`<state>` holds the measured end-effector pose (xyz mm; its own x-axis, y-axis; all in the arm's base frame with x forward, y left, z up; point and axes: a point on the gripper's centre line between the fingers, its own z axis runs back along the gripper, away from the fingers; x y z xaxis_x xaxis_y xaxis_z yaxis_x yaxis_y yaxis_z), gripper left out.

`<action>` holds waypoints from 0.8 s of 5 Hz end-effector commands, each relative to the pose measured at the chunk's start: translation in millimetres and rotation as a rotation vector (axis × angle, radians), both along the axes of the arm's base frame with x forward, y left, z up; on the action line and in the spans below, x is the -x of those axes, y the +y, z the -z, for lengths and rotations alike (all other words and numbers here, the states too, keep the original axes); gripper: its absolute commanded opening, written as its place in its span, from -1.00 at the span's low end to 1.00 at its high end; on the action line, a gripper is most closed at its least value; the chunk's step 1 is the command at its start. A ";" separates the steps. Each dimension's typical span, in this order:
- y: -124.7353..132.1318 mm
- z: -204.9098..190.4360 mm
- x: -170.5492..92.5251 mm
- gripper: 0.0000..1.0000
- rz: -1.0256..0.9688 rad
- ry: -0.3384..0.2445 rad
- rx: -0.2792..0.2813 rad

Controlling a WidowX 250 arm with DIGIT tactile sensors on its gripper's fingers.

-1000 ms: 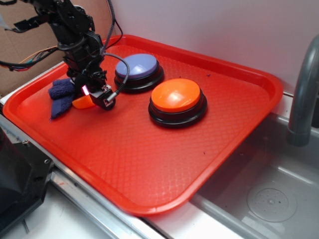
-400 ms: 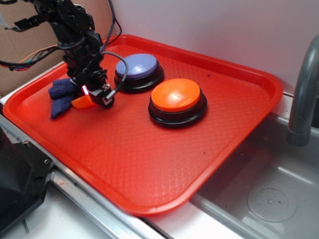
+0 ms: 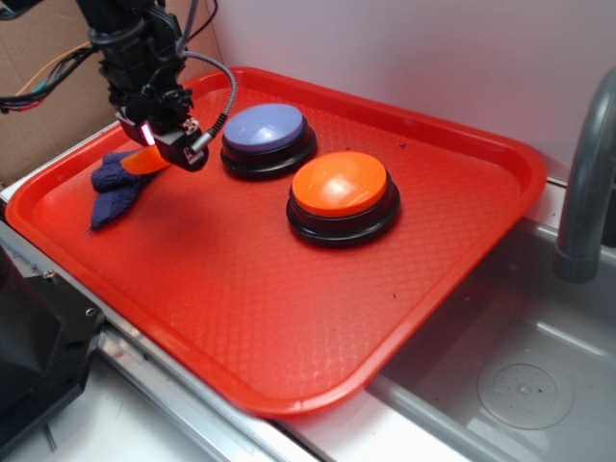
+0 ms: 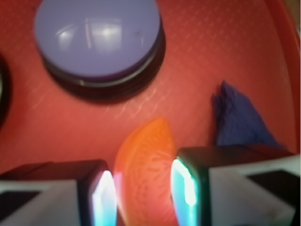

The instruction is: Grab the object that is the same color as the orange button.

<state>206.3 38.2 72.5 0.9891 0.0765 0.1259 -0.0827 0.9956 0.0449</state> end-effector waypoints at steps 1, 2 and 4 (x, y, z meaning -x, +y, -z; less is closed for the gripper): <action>-31.7 -61.7 9.5 -1.00 -0.054 -0.028 0.043; -39.6 -74.6 21.7 -1.00 -0.038 0.002 0.073; -54.1 -72.9 38.9 -1.00 -0.009 0.027 0.156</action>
